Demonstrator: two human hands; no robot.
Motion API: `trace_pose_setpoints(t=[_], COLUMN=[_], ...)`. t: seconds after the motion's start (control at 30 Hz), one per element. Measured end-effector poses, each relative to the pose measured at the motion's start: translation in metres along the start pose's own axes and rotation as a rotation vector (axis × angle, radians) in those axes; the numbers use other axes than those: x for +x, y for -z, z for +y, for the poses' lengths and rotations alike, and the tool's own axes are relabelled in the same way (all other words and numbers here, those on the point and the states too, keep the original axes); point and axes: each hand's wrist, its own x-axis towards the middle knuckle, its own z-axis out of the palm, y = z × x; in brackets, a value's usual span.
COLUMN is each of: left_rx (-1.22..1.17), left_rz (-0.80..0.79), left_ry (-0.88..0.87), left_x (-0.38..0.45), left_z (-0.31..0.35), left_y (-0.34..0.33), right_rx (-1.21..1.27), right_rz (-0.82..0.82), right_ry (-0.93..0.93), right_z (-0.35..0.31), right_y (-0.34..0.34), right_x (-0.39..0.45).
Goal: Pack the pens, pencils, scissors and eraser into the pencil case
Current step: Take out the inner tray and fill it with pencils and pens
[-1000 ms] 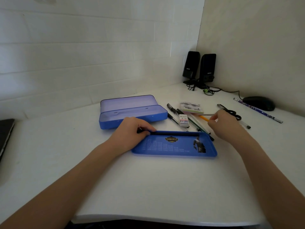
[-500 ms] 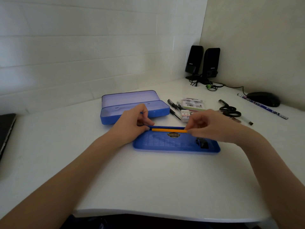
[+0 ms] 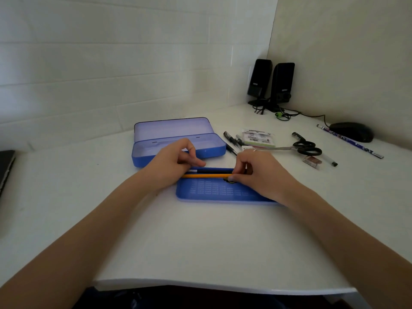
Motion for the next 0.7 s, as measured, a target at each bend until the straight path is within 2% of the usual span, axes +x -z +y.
trace_pose_setpoints(t=[0.1,0.23,0.37,0.43,0.57,0.7], left_rx=[-0.073,0.002,0.010,0.014,0.024,0.042], left_rz=[-0.048,-0.021,0.004,-0.003,-0.009,0.008], left_ry=[0.019,-0.050,-0.053,-0.055,-0.054,-0.054], left_x=[-0.004,-0.005,-0.005,-0.005,-0.005,-0.006], left_z=[0.005,0.005,0.004,0.005,0.006,0.006], left_y=[-0.002,-0.005,-0.006,-0.007,-0.007,-0.007], right_rx=[-0.040,-0.039,0.007,-0.051,-0.160,-0.202], right_rz=[0.044,0.049,0.329,0.396,0.339,0.145], right_ry=[0.045,0.010,-0.156,-0.296,-0.486,-0.584], right_z=[-0.001,0.000,0.017,0.031,0.046,0.048], right_y=[-0.006,-0.008,0.018,0.035,0.042,0.033], right_x=[0.001,0.003,0.006,0.005,0.003,0.009])
